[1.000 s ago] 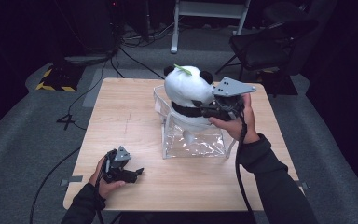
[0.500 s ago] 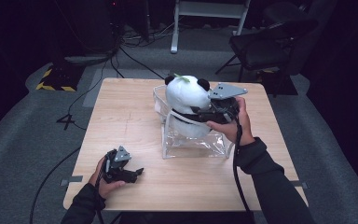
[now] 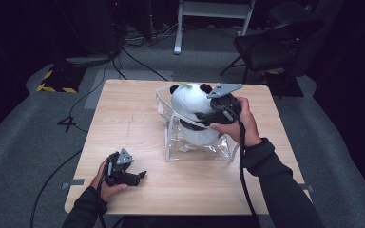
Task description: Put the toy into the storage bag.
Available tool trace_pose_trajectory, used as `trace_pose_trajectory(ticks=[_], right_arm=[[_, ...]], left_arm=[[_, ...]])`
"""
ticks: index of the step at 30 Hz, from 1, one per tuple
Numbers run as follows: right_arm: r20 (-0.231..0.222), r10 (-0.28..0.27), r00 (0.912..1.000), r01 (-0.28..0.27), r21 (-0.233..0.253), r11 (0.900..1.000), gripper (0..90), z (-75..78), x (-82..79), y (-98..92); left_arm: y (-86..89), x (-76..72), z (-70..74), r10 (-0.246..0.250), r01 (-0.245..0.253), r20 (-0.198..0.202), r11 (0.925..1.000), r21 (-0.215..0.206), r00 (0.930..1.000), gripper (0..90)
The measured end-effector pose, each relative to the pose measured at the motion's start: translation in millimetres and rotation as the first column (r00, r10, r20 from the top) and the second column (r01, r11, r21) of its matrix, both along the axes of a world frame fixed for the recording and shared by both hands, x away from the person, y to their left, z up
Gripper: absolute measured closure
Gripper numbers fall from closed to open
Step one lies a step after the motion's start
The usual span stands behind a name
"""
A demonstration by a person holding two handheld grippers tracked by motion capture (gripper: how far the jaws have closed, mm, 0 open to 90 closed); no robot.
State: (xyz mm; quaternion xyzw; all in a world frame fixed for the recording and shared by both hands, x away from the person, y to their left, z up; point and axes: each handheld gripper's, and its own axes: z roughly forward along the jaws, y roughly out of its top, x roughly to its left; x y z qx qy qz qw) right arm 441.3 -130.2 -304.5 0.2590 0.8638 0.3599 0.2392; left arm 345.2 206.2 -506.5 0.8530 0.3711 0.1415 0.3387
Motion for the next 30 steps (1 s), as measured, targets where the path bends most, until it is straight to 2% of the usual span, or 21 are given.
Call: trace_pose_trajectory(ticks=[4,8,14,20,24,27,29,30], right_arm=[[-0.032,-0.009,0.9995,0.008,-0.049,0.999,25.6,-1.4,1.8,3.6],[-0.094,-0.034,0.9950,0.023,-0.117,0.993,23.2,-3.1,7.5,7.4],[-0.119,-0.070,0.9904,0.049,-0.178,0.983,21.7,-5.9,10.5,13.4],[-0.098,-0.081,0.9919,0.065,-0.157,0.986,19.0,-5.7,10.1,13.3],[-0.095,-0.086,0.9918,0.074,-0.121,0.990,19.4,-3.8,8.7,10.1],[-0.081,-0.074,0.9940,0.067,-0.079,0.995,24.8,0.2,6.8,6.0],[-0.081,-0.069,0.9943,0.063,-0.078,0.995,24.6,1.4,6.0,4.9],[-0.080,-0.069,0.9944,0.063,-0.085,0.994,27.6,1.4,5.5,5.0]], left_arm=[[0.0,0.0,0.0,0.000,0.000,0.000,1.0000,0.000,1.0000,14.3],[0.0,0.0,0.0,0.000,0.000,-0.001,1.0000,0.000,1.0000,14.3],[0.0,0.0,0.0,0.001,-0.001,0.000,1.0000,-0.001,1.0000,14.3],[0.0,0.0,0.0,0.000,0.000,0.000,1.0000,0.000,1.0000,14.3],[0.0,0.0,0.0,0.000,0.000,0.000,1.0000,0.000,1.0000,14.3],[-0.1,0.0,-0.2,0.001,-0.001,0.002,1.0000,0.000,1.0000,14.3],[-0.1,0.0,-0.1,0.001,-0.001,0.002,1.0000,0.000,1.0000,14.3],[-0.2,-0.1,-0.2,0.002,-0.002,0.001,1.0000,-0.002,1.0000,14.3]])
